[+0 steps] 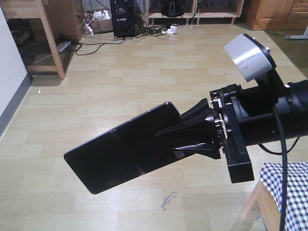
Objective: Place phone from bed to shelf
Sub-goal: 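Keep the phone gripped in the right gripper while driving away from the bed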
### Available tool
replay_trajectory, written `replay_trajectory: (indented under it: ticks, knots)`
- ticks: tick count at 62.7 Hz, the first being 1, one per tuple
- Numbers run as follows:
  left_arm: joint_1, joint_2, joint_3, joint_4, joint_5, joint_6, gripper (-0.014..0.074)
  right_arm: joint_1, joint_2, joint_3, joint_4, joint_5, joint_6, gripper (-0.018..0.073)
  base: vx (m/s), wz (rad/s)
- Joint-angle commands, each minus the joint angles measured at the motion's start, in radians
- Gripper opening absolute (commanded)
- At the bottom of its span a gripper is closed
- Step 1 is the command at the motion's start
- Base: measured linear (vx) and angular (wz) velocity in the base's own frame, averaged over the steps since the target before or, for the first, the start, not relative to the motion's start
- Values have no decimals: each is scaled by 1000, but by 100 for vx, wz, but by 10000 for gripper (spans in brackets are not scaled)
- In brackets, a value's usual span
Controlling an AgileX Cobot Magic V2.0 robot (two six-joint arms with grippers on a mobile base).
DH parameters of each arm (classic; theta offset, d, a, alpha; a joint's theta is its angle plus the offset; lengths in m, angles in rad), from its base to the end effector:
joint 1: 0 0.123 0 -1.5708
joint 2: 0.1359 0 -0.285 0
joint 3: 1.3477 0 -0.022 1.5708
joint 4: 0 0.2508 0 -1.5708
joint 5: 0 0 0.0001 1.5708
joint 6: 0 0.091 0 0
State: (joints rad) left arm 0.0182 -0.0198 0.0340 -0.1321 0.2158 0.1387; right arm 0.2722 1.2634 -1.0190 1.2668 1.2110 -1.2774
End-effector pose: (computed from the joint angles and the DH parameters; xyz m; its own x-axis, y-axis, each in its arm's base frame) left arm 0.0555 -0.0016 0.1834 -0.1404 0.0071 -0.9901 0.0111 0.9999 0.0056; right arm 0.1997 0.1402 0.3561 -0.3489 -0.2940 -0.8898 -0.9357 0.1626 0.3132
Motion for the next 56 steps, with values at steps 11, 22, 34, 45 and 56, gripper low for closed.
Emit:
replay_trajectory:
  ticks: [11,22,34,45,56]
  knots:
    - [-2,-6,1,-6,-77,-4,1,0,-27,-27,92,81,-2,-1,33,-5]
    - [-2,-6,1,-6,-77,-4,1,0,-27,-27,92,81,-2,-1,34,-4]
    - [-2,-6,1,-6,-77,-4,1,0,-27,-27,93,81,-2,-1,33,0]
    - [-2,-6,1,-6,-77,-4,1,0,-27,-27,93,81,-2,-1,33,0]
    - [-2,-6,1,-6,-77,-4,1,0,-27,-27,93,81,-2,-1,33,0]
